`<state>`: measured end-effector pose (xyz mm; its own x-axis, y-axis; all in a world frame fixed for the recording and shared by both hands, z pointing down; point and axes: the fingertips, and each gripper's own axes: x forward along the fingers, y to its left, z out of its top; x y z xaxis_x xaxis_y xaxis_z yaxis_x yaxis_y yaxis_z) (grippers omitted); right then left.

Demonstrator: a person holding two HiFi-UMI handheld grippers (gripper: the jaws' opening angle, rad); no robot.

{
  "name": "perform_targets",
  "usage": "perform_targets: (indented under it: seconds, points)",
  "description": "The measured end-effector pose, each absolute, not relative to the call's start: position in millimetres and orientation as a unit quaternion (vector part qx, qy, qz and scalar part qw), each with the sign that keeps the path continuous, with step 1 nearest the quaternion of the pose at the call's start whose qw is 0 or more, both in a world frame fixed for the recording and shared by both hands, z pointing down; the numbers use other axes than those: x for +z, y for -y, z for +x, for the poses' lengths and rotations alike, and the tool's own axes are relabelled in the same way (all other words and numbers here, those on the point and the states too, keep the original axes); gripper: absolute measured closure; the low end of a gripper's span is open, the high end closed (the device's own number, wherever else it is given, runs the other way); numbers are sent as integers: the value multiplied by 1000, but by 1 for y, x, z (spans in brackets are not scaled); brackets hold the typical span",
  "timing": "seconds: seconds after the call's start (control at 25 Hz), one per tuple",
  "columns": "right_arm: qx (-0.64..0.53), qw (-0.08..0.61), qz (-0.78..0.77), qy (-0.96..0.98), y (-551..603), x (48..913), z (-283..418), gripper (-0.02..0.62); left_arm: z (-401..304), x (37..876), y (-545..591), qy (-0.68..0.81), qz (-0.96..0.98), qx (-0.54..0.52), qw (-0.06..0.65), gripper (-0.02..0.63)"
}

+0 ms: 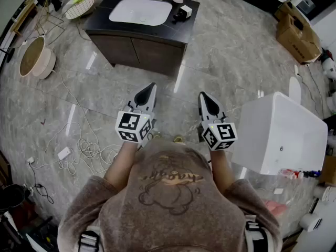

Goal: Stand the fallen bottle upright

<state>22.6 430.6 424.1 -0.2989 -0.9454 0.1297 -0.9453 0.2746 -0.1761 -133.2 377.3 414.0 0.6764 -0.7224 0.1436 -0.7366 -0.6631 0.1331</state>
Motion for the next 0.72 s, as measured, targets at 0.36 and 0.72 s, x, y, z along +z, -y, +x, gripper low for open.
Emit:
perform_targets:
  seconds: [0.36,0.72]
  points:
    - [-119,-2,-596,-794,-413,441,1,601,-151,421,-353,383,919,41,83,588]
    - [-123,1,-598,-792,-381,447,-20,601,-162,423,-318,366,927,42,77,588]
